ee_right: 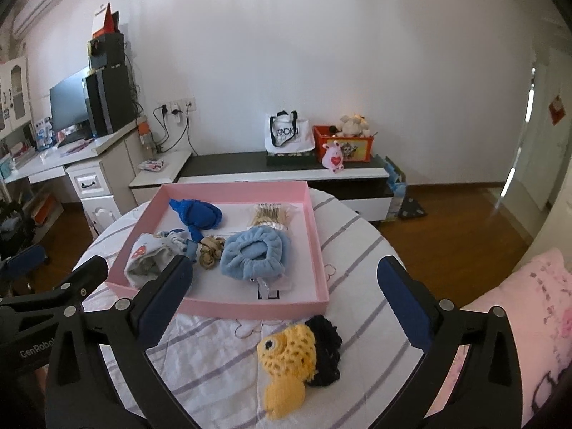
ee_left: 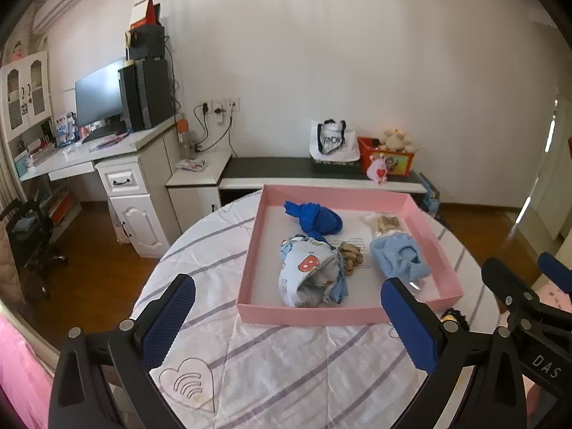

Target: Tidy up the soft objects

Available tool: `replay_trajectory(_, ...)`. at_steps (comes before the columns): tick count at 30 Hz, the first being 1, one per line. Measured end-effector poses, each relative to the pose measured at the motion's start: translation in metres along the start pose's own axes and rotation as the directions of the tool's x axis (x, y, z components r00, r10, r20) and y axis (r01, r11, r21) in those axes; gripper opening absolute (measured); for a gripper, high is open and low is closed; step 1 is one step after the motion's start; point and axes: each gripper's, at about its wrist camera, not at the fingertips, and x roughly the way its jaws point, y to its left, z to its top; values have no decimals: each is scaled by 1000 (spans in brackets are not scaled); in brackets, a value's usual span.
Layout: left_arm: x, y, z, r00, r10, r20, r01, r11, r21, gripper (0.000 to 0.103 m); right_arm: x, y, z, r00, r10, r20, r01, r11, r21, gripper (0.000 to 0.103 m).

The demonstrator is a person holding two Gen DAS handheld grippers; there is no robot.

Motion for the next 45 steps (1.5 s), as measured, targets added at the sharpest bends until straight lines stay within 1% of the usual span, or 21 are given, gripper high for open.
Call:
replay_trajectory(5,-35,-3,-11,999,-3,36,2,1000,9,103,-27,-5,-7,1000,1,28,-1,1000,7,103)
replay_trajectory(14,-87,-6,-31,996,-4,88,3,1000,14,103,-73,-8,-14,996,3,95,-4,1000,6,103)
replay_trajectory(22,-128,-1,-47,991,-11,132,11,1000,-2,103,-111,-4,-21,988,4,152,-2,1000,-11,103)
replay_trajectory(29,-164,-1,-61,981,-13,194,14,1000,-4,103,-144,-3,-27,976,-3,216,4,1000,-3,103)
replay_trajectory(32,-179,-1,-67,974,-5,226,5,1000,1,103,-157,-2,-29,970,-8,245,9,1000,-5,103)
replay_trajectory(40,-206,-6,-88,959,12,284,-11,1000,-3,103,-185,-2,-35,954,4,301,-2,1000,-8,103)
replay_trajectory(45,-218,-11,-100,946,32,322,-32,999,-6,103,-199,1,-37,943,2,334,3,1000,-15,103)
